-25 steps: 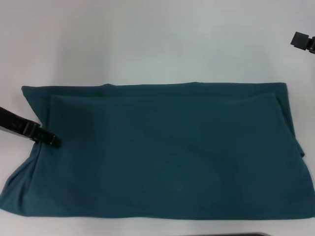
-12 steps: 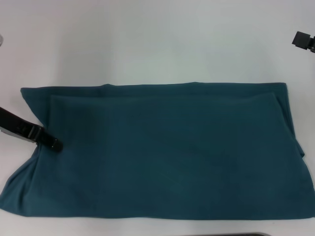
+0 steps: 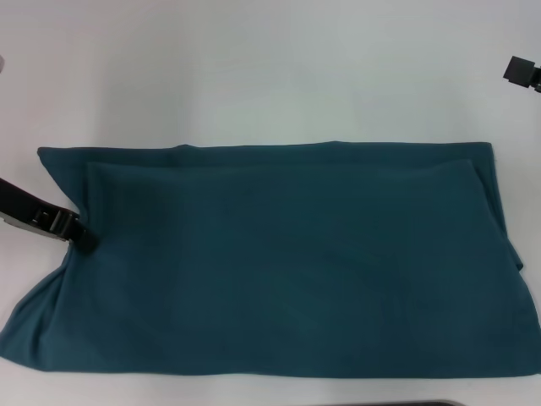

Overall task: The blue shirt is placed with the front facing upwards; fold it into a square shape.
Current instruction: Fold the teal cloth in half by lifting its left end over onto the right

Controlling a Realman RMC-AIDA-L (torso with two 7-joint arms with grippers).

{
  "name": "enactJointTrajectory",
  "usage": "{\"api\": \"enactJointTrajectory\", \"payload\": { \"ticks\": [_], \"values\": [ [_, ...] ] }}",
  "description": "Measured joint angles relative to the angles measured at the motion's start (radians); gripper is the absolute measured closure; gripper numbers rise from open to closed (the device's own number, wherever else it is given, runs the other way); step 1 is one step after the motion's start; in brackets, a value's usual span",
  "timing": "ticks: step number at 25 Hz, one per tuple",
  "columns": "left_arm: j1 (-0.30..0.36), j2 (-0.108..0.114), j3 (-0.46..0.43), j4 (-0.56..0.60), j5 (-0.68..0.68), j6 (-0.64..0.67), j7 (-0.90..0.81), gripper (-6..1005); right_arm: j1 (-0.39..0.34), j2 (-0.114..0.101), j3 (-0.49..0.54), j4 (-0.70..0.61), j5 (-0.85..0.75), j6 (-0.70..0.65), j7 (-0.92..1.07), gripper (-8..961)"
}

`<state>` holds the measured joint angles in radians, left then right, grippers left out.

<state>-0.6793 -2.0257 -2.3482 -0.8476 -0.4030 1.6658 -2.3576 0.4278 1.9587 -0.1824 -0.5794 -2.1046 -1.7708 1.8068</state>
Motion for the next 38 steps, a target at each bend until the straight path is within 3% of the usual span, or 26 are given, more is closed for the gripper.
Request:
{"api": "enactJointTrajectory", "payload": {
  "ticks": [4,11,17,22,23,24,29,38],
  "values": [
    [-0.002,0.000,0.001,0.001,0.002,-0.004,0.002,923,-0.001,0.000,0.000,0.002,0.000,0.001,-0.002,177],
    [0.006,0.002,-0.001,-0.015,0.009,-0.009,0.000,981,0.000,0.000,0.000,0.005,0.000,0.008,-0.004,177],
    [0.030,0.024,-0.029,-0.033,0.011,-0.002,0.003,981,0.006,0.002,0.000,0.006,0.000,0.016,-0.008,177],
    [0.050,0.068,-0.049,-0.037,0.004,0.014,0.007,981,0.010,0.008,-0.001,0.008,0.009,0.024,-0.009,177],
    [0.055,0.093,-0.064,-0.037,0.003,0.021,0.013,981,0.012,0.008,-0.001,0.008,0.010,0.026,-0.008,177],
    [0.055,0.093,-0.064,-0.037,0.003,0.021,0.013,981,0.015,0.009,-0.001,0.008,0.010,0.029,-0.008,177],
    [0.061,0.147,-0.102,-0.020,0.007,0.029,0.028,981,0.032,0.016,-0.008,0.009,0.010,0.050,-0.004,177],
    [0.074,0.211,-0.118,-0.001,0.011,0.030,0.029,981,0.066,0.020,-0.018,0.010,0.004,0.071,0.003,176]
  ]
}}
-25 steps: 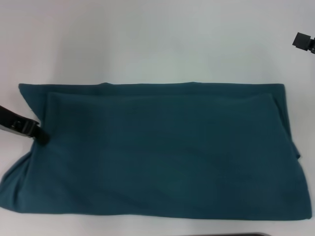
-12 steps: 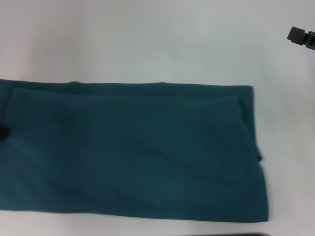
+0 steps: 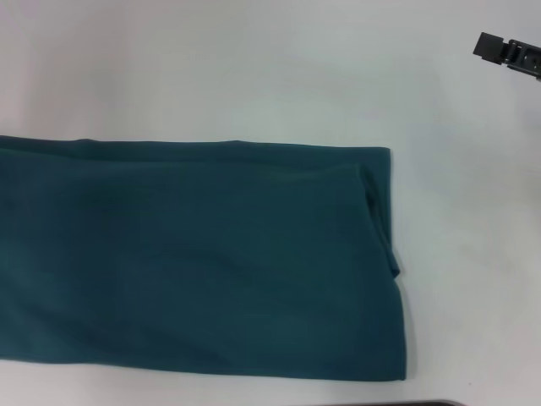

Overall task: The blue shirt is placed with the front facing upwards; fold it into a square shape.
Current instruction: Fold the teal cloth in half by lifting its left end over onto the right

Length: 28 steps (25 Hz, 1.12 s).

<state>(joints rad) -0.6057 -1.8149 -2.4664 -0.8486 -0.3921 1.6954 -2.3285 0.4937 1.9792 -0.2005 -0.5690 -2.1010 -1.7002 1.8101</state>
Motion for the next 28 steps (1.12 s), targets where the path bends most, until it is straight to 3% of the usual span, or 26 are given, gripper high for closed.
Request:
{"api": "enactJointTrajectory", "payload": {
  "ticks": [10,19,20,23,28],
  "values": [
    [0.003,0.022,-0.033,0.012,0.013,-0.001,-0.001,981,0.007,-0.001,-0.020,0.000,0.002,0.014,0.017,176],
    [-0.009,-0.045,-0.103,-0.088,-0.057,0.149,0.025,981,0.001,-0.006,-0.029,0.000,0.002,0.008,0.018,176],
    [-0.009,-0.045,-0.103,-0.088,-0.057,0.149,0.025,980,0.000,-0.006,-0.030,0.000,0.002,0.007,0.018,176],
    [-0.004,-0.082,-0.121,-0.173,-0.129,0.234,0.027,980,-0.001,-0.006,-0.031,0.000,0.002,0.006,0.016,176],
    [0.011,-0.099,-0.133,-0.231,-0.210,0.293,0.018,980,-0.004,-0.007,-0.034,0.000,0.002,0.005,0.014,176]
  ]
}}
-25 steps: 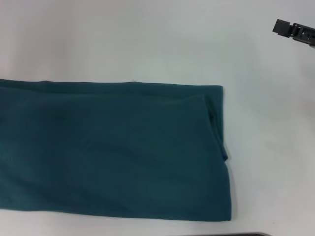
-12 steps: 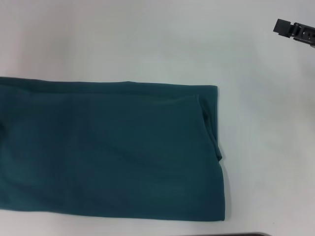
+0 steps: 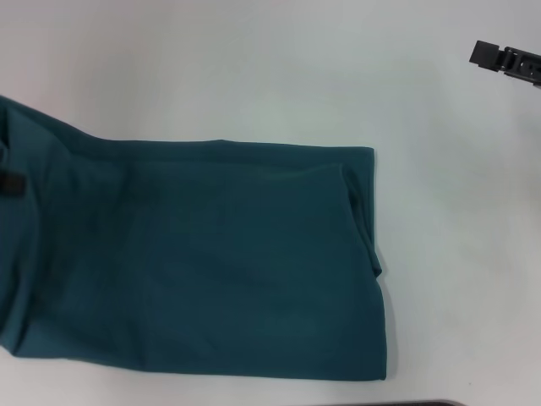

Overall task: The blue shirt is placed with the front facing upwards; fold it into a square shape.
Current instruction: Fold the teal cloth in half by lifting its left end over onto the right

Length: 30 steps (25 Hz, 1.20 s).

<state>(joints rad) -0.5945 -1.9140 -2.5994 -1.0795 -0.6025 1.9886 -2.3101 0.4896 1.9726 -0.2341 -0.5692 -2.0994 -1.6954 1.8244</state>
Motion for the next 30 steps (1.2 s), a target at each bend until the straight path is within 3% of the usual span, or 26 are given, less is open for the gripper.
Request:
{"api": "enactJointTrajectory", "payload": {
  "ticks": [12,16,22,30],
  "values": [
    [0.030,-0.012,0.028,-0.054,-0.288,0.059,-0.075,980,0.006,-0.003,-0.010,-0.001,0.001,-0.025,0.009,176],
    [0.031,-0.016,0.051,-0.054,-0.321,0.060,-0.086,980,0.008,-0.004,-0.010,-0.001,0.002,-0.029,0.010,176],
    [0.027,-0.043,0.110,-0.055,-0.377,0.061,-0.103,980,0.013,-0.006,-0.010,-0.004,0.001,-0.031,0.017,176],
    [0.020,-0.045,0.167,-0.091,-0.383,0.061,-0.154,980,0.019,-0.012,-0.020,-0.008,0.000,-0.042,0.022,176]
  ]
}}
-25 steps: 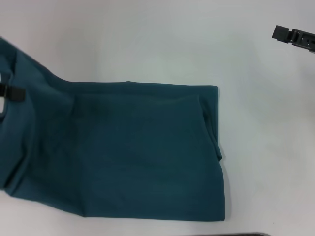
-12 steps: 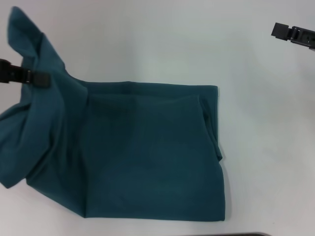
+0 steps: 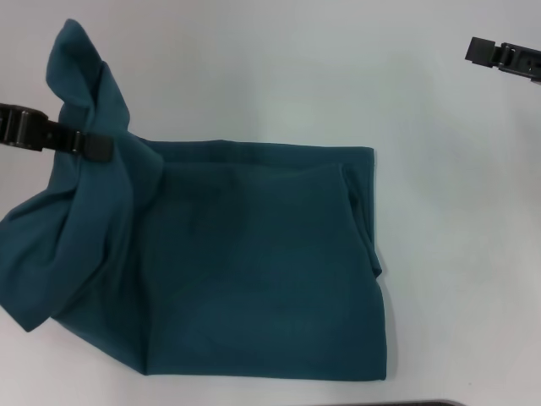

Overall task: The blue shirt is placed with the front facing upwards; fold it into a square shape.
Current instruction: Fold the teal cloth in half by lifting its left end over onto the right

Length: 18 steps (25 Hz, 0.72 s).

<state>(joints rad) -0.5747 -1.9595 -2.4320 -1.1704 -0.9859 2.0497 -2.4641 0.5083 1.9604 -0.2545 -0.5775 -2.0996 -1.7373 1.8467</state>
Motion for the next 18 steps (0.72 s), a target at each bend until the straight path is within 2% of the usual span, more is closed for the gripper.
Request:
{"api": "enactJointTrajectory", "payload": {
  "ticks": [3,7,18],
  "values": [
    [-0.010,-0.005,0.015,-0.004,-0.007,0.000,-0.015,980,0.001,-0.002,-0.003,0.000,0.000,0.000,0.000,176],
    [-0.032,-0.023,0.033,-0.010,-0.019,-0.001,-0.029,980,0.003,-0.003,-0.003,0.000,0.000,0.000,0.000,176],
    [-0.063,-0.099,0.058,-0.047,-0.060,-0.006,-0.060,975,0.004,-0.018,-0.015,0.004,-0.001,0.000,0.000,176]
  ]
}}
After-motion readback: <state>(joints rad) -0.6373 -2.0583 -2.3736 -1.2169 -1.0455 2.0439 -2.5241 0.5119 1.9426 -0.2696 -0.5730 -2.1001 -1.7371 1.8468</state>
